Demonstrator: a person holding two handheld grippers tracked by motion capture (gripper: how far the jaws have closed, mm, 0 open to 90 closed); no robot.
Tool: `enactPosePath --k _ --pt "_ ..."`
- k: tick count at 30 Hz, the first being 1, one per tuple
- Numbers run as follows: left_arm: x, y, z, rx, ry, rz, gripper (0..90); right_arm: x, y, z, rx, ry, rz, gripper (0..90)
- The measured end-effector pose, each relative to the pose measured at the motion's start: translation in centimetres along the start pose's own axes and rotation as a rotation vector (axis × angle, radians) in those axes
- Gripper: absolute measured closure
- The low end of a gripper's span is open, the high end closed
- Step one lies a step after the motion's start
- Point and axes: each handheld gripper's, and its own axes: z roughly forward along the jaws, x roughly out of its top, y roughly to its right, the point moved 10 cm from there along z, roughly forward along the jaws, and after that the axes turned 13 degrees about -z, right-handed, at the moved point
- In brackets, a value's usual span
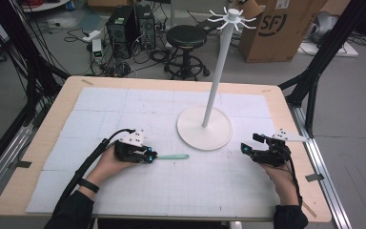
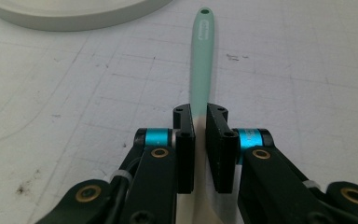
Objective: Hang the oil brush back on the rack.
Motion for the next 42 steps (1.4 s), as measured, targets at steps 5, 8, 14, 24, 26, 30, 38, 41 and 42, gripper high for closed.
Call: enactPosePath --k 5,8,14,24,26,30,38,41,42 --pt "0.0 0.1 0.0 0.000 0.008 -0.007 82.5 0.1 -0.2 0.0 -0.003 0.000 -0.003 21.0" --pt "0.1 0.1 -0.1 -0.005 0.014 -0.010 82.5 0.1 -0.2 0.0 -0.002 -0.003 -0.004 21.3" --pt "0.3 0.2 -0.3 -0.007 0.039 -0.034 82.5 0.0 -0.2 0.0 -0.001 -0.006 -0.003 21.6" --pt "2.0 0.5 -2.1 -0.010 0.143 -0.062 82.5 0.0 -0.2 0.1 -0.004 -0.007 0.000 21.7" --pt "2.5 0.6 -2.8 -0.004 0.172 -0.067 82.5 0.0 -0.2 0.0 -0.005 -0.009 0.000 21.8" --pt "3.5 0.6 -4.0 0.006 0.233 -0.070 82.4 -0.1 -0.2 0.1 -0.005 -0.008 0.003 21.8" --pt "5.2 0.1 -6.3 0.038 0.331 -0.107 82.4 -0.2 -0.1 0.1 0.000 -0.013 0.006 21.7" --pt "5.8 -0.2 -7.1 0.054 0.356 -0.125 82.4 -0.2 -0.1 0.1 -0.001 -0.015 0.010 21.6" --pt "6.1 -0.3 -7.4 0.057 0.368 -0.129 82.4 -0.2 -0.1 0.1 0.000 -0.013 0.011 21.6"
